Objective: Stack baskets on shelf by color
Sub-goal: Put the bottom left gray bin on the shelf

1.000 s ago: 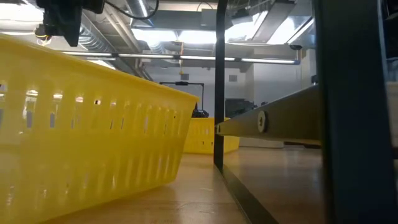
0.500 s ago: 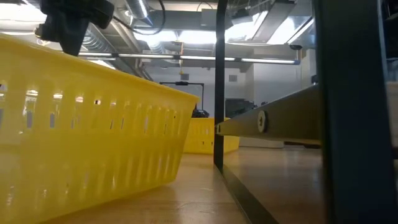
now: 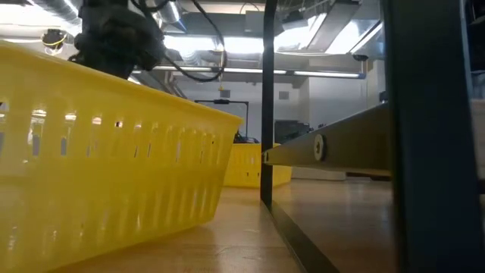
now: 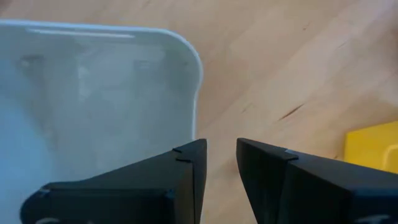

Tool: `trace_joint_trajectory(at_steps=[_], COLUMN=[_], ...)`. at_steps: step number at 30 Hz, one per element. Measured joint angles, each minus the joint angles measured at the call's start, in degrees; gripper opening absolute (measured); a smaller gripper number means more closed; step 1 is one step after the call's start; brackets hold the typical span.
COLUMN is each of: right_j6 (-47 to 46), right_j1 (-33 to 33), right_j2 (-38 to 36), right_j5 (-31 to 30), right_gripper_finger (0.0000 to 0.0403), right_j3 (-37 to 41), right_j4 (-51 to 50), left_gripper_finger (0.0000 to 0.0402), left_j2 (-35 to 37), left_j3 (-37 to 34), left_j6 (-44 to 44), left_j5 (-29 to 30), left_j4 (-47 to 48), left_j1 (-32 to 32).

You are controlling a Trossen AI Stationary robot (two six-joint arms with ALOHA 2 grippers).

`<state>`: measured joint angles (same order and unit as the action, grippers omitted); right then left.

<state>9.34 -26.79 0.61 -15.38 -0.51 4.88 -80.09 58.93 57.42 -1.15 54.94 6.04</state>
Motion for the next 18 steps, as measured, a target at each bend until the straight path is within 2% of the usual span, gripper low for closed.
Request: trace_joint_trajectory(at_steps=[5,18], right_j6=[0.0,0.0], right_j1=[0.0,0.0], right_j2=[0.0,0.0], right_j5=[0.0,0.0], right_gripper_finger=[0.0,0.0], right_j3=[0.0,0.0], right_j4=[0.0,-0.4], left_gripper_finger=[0.008,0.008], left_j2=[-3.8,-7.5], left_j3=[0.0,0.0], left_j6=[-2.3,-4.1], left_j5=[3.0,4.1], left_j4=[0.1,-2.0], left_j1=[0.0,0.0])
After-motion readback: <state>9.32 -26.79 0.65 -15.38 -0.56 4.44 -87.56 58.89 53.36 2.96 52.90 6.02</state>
